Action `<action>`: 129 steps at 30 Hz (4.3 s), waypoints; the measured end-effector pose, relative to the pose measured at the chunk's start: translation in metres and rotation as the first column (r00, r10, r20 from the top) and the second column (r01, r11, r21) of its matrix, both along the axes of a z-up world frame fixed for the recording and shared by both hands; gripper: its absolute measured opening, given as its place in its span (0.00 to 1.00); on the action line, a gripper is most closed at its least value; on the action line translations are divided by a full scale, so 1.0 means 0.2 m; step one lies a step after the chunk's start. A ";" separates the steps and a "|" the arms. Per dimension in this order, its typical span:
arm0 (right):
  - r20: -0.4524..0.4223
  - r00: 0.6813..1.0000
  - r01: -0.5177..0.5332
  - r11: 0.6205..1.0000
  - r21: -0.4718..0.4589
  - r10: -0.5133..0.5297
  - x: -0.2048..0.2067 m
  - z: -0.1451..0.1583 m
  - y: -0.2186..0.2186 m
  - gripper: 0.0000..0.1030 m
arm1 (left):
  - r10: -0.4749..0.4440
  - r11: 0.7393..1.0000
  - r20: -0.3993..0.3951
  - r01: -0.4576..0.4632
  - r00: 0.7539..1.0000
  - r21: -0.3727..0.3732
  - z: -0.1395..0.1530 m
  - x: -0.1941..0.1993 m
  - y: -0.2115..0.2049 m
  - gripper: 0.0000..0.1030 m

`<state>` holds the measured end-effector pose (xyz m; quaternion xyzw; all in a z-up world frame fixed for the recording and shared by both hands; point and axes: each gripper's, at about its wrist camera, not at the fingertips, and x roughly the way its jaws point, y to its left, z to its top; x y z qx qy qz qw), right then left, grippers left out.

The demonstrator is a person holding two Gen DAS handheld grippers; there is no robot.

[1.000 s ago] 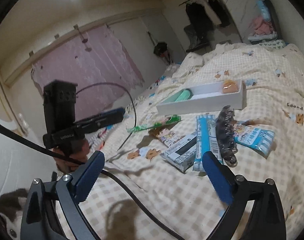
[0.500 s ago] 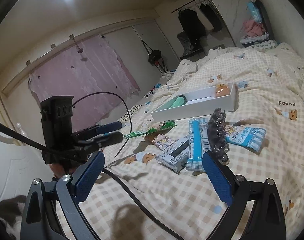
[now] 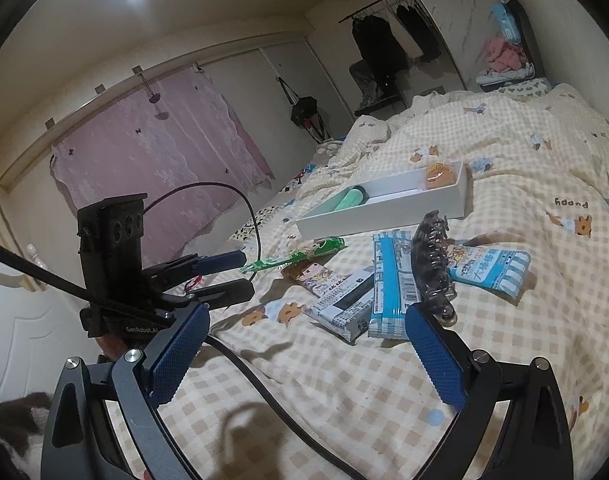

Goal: Organize objects
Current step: 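Withdraw both grippers and move the left gripper toward the green snack pack, then grasp the green-and-white snack stick pack with the left gripper, then lift the snack pack with the left gripper toward the white box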

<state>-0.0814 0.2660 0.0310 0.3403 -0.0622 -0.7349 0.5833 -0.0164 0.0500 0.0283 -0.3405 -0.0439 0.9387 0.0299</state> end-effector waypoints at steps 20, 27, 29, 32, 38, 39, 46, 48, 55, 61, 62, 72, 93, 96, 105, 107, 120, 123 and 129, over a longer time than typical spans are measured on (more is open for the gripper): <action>0.025 0.999 -0.021 1.000 0.020 0.020 0.00 -0.02 -0.02 0.96 | -0.039 0.998 0.144 0.032 0.989 0.050 0.06 0.00 -0.08 0.79; 0.027 0.999 -0.021 1.000 0.021 0.020 0.00 -0.02 -0.03 0.96 | -0.031 0.998 0.157 0.022 0.987 0.056 0.08 0.00 -0.10 0.79; 0.032 0.999 -0.021 1.000 0.015 0.020 0.00 -0.02 -0.03 0.96 | -0.029 0.998 0.152 0.019 0.988 0.066 0.08 0.00 -0.12 0.80; 0.048 0.999 -0.020 1.000 0.015 0.019 -0.02 -0.03 -0.02 0.96 | -0.017 0.997 0.166 0.005 0.986 0.073 0.07 0.00 -0.13 0.80; 0.012 1.000 0.005 0.999 0.040 -0.006 -0.02 0.01 -0.02 0.96 | 0.039 0.998 0.186 -0.047 0.982 0.039 0.05 0.00 -0.20 0.80; 0.000 1.000 0.006 0.999 0.044 -0.006 -0.01 0.03 -0.02 0.96 | 0.051 0.997 0.192 -0.062 0.980 0.050 0.05 0.00 -0.22 0.80; -0.049 0.999 0.021 0.998 0.058 -0.018 -0.01 0.07 -0.03 0.96 | 0.034 0.983 0.255 -0.079 0.966 0.167 0.02 -0.14 -0.25 0.80; -0.043 0.999 0.017 0.998 0.059 -0.014 -0.02 0.06 -0.03 0.96 | 0.070 0.990 0.250 -0.098 0.966 0.101 0.02 -0.21 -0.25 0.80; -0.014 1.000 0.009 0.997 0.074 -0.008 -0.04 0.03 -0.04 0.96 | 0.046 0.988 0.285 -0.001 0.957 -0.157 -0.11 -0.51 -0.18 0.80; -0.022 1.000 -0.003 0.997 0.081 0.005 -0.03 0.02 -0.05 0.96 | 0.012 0.999 0.347 0.004 0.938 -0.047 -0.23 -0.56 -0.21 0.80; -0.023 1.000 -0.006 0.997 0.081 0.008 -0.03 0.02 -0.05 0.96 | 0.007 0.999 0.333 0.008 0.943 -0.043 -0.23 -0.56 -0.21 0.80; -0.005 1.000 -0.008 0.997 0.079 0.009 -0.03 0.01 -0.05 0.96 | 0.014 0.999 0.349 -0.026 0.937 0.029 -0.26 -0.57 -0.25 0.51; 0.031 0.999 -0.014 0.997 0.076 0.012 -0.04 -0.03 -0.06 0.96 | 0.033 0.997 0.242 -0.050 0.970 0.065 -0.07 -0.22 -0.27 0.21; 0.028 1.000 -0.015 0.997 0.076 0.013 -0.04 -0.02 -0.06 0.96 | 0.104 0.994 0.200 -0.110 0.974 0.021 -0.03 -0.15 -0.26 0.21; 0.022 0.999 -0.030 0.997 0.073 0.028 -0.03 -0.01 -0.09 0.96 | 0.055 0.998 0.171 -0.053 0.984 -0.020 -0.04 -0.02 -0.22 0.21; 0.014 0.999 -0.033 0.997 0.077 0.032 -0.02 -0.01 -0.09 0.96 | 0.043 0.999 0.191 -0.044 0.981 0.001 -0.08 0.02 -0.23 0.21; 0.024 0.999 -0.037 0.997 0.063 0.035 -0.02 -0.01 -0.08 0.96 | 0.026 0.995 0.192 -0.043 0.981 0.085 -0.08 0.12 -0.32 0.21; 0.024 0.999 -0.039 0.997 0.066 0.037 -0.02 0.00 -0.09 0.96 | 0.020 0.993 0.184 -0.041 0.983 0.114 -0.08 0.10 -0.32 0.21; 0.028 0.999 -0.042 0.997 0.068 0.040 -0.02 -0.01 -0.09 0.96 | 0.003 0.992 0.176 -0.026 0.984 0.128 -0.05 0.05 -0.27 0.21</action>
